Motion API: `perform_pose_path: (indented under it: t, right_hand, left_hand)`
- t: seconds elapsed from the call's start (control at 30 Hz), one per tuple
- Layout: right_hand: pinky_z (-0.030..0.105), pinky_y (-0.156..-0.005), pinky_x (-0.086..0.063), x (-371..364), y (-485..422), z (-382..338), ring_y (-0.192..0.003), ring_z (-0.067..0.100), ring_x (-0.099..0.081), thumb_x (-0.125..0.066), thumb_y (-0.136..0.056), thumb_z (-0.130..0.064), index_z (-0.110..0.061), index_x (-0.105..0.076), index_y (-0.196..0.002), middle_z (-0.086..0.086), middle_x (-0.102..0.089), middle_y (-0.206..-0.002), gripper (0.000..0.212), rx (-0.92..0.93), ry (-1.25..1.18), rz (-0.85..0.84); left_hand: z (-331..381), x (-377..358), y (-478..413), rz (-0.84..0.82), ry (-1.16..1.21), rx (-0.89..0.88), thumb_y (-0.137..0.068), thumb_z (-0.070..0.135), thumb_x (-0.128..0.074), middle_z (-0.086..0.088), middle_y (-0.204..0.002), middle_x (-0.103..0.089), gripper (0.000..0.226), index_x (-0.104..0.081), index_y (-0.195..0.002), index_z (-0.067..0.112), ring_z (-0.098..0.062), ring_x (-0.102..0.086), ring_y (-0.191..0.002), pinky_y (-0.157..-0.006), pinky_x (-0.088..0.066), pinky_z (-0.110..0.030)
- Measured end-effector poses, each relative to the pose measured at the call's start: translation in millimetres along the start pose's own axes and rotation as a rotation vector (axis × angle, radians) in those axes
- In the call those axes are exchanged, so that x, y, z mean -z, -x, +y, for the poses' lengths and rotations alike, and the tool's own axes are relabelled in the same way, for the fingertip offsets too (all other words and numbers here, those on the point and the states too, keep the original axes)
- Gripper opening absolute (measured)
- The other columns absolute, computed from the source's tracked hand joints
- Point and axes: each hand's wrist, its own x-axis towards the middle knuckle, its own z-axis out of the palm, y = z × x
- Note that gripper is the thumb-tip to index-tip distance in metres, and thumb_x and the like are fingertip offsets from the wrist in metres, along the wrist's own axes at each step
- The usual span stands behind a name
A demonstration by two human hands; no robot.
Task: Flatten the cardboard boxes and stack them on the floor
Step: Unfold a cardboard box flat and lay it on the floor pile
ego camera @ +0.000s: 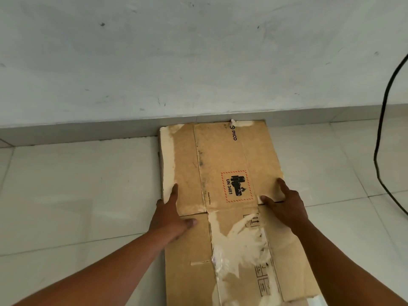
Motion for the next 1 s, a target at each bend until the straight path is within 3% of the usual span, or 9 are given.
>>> perform_pose_path:
  t: [0.07, 0.13, 0.2, 0.27, 0.33, 0.5, 0.8, 0.9, 1.0]
  right_hand:
    - [0.054, -0.102, -0.048, -1.0, -1.0, 0.8, -0.129, 0.039, -0.049, -0.064, -0.077, -0.071, -0.037, -0.017, -0.155, 0.012, -0.037, -0.150, 0.097, -0.022, 0.056, -0.023]
    - [0.058, -0.107, -0.041, -4.5, 3.5, -2.2, -0.138, 0.041, -0.037, -0.058, -0.083, -0.068, -0.037, -0.018, -0.154, 0.013, -0.022, -0.158, 0.087, 0.023, 0.218, 0.030]
    - [0.060, -0.114, -0.031, -10.5, 13.4, -14.6, -0.147, 0.040, -0.021, -0.056, -0.090, -0.059, -0.038, -0.021, -0.154, 0.012, -0.009, -0.163, 0.076, 0.196, 0.375, 0.129]
    - [0.056, -0.120, -0.017, -20.9, 23.1, -32.7, -0.152, 0.035, -0.006, -0.055, -0.091, -0.057, -0.043, -0.017, -0.155, 0.006, 0.002, -0.166, 0.076, 0.382, 0.416, 0.079]
    - [0.055, -0.121, -0.009, -31.9, 31.8, -51.3, -0.152, 0.031, 0.007, -0.057, -0.086, -0.064, -0.048, -0.008, -0.154, -0.001, 0.014, -0.166, 0.085, 0.465, 0.435, -0.050]
    - [0.066, -0.117, -0.002, -48.1, 33.5, -64.5, -0.147, 0.038, 0.027, -0.063, -0.064, -0.082, -0.049, 0.008, -0.153, -0.003, 0.037, -0.158, 0.119, 0.478, 0.628, -0.228]
    - [0.067, -0.115, 0.000, -55.4, 23.2, -61.3, -0.144, 0.038, 0.031, -0.066, -0.063, -0.081, -0.051, 0.014, -0.150, -0.003, 0.041, -0.156, 0.122, 0.441, 0.676, -0.250]
    - [0.066, -0.116, 0.000, -55.9, 36.2, -75.3, -0.144, 0.039, 0.030, -0.071, -0.075, -0.064, -0.051, 0.018, -0.149, -0.001, 0.042, -0.155, 0.116, 0.378, 0.682, -0.258]
    - [0.060, -0.121, -0.005, -53.6, 75.0, -98.9, -0.150, 0.039, 0.015, -0.065, -0.091, -0.033, -0.036, -0.002, -0.157, 0.008, 0.023, -0.164, 0.092, 0.323, 0.715, -0.230]
  left_hand:
    - [1.4, -0.7, 1.0, 0.004, -0.049, 0.006, -0.058, 0.068, -0.080, -0.016, -0.158, -0.016, 0.132, 0.015, -0.148, 0.051, -0.033, -0.036, -0.140, -0.109, -0.041, -0.044]
    - [8.1, -2.7, 3.6, 0.049, -0.143, 0.002, -0.061, 0.063, -0.082, -0.012, -0.162, 0.013, 0.133, 0.017, -0.149, 0.049, -0.037, -0.013, -0.149, -0.112, -0.036, -0.050]
    - [20.1, -4.4, 6.4, 0.116, -0.302, -0.108, -0.067, 0.053, -0.083, -0.004, -0.151, 0.046, 0.131, 0.021, -0.147, 0.051, -0.040, 0.017, -0.148, -0.115, -0.024, -0.062]
    - [32.9, -4.8, 6.1, 0.108, -0.462, -0.288, -0.074, 0.040, -0.081, 0.004, -0.143, 0.055, 0.126, 0.023, -0.145, 0.054, -0.038, 0.031, -0.143, -0.112, -0.014, -0.070]
    - [42.3, -4.7, 0.4, 0.022, -0.578, -0.377, -0.079, 0.034, -0.078, 0.011, -0.144, 0.053, 0.121, 0.021, -0.145, 0.055, -0.037, 0.035, -0.141, -0.108, -0.013, -0.075]
    - [47.5, -1.1, -18.1, -0.155, -0.626, -0.321, -0.079, 0.027, -0.076, 0.020, -0.149, 0.044, 0.118, 0.018, -0.146, 0.054, -0.039, 0.033, -0.142, -0.105, -0.014, -0.079]
    - [51.1, -3.3, -25.6, -0.217, -0.670, -0.294, -0.079, 0.020, -0.077, 0.019, -0.149, 0.045, 0.121, 0.018, -0.146, 0.052, -0.042, 0.036, -0.140, -0.101, -0.012, -0.083]
    - [56.8, 9.6, -20.3, -0.265, -0.692, -0.284, -0.083, 0.022, -0.071, 0.018, -0.152, 0.041, 0.111, 0.013, -0.149, 0.050, -0.042, 0.032, -0.141, -0.103, -0.014, -0.081]
    - [62.5, 44.9, 6.0, -0.404, -0.719, -0.295, -0.093, 0.034, -0.059, 0.011, -0.160, 0.027, 0.085, 0.000, -0.154, 0.043, -0.040, 0.020, -0.147, -0.112, -0.021, -0.070]
